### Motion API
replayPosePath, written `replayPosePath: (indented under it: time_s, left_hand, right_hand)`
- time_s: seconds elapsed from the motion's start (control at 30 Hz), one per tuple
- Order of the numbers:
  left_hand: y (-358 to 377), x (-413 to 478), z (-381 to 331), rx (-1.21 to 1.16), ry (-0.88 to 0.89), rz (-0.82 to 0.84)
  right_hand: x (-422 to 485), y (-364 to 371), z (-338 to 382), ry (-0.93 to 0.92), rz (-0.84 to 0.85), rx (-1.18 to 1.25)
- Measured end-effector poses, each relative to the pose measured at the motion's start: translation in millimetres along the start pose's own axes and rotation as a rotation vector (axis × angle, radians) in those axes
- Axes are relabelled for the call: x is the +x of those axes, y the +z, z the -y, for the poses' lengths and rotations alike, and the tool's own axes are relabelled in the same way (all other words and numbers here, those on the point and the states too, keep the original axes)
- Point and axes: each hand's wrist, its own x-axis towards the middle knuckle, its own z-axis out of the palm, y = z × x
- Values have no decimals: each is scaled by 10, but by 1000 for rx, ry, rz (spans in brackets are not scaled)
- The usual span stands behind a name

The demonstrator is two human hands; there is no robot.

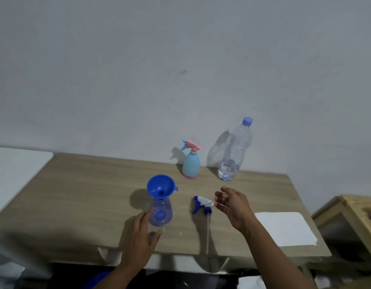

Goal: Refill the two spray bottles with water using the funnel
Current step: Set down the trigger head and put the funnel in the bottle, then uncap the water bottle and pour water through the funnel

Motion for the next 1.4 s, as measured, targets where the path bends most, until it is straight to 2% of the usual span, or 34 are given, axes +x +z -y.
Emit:
replayPosePath:
  time_s: [0.17, 0.3, 0.53, 0.67, 0.77, 0.97, 1.2, 1.4]
  left_hand:
    - [465, -150, -594, -101, 5, 22]
    - [782, 437, -1384, -202, 68, 10]
    - [1052, 2093, -2482, -353, 0, -23]
    - [1159, 2671, -2678, -337, -44, 21]
    - [1255, 2835, -2657, -331, -87, 84]
    - [1215, 2665, -2610, -495, -137, -8]
    - [971, 1980, -2719, -595, -138, 24]
    - [827, 1273, -2795, -688, -96, 29]
  right_hand:
    - [298, -594, 438, -68, -77, 0]
    - [655, -921, 881, -153, -94, -76]
    - [1313, -978, 1562, -324, 41, -423]
    - [1512, -894, 1713, -371, 150, -582]
    - [1522, -825, 1741, -409, 209, -599]
    - [1336, -888, 1596, -540, 222, -602]
    - [782, -1228, 1316, -558, 239, -566]
    - [179, -1479, 1067, -488, 277, -533]
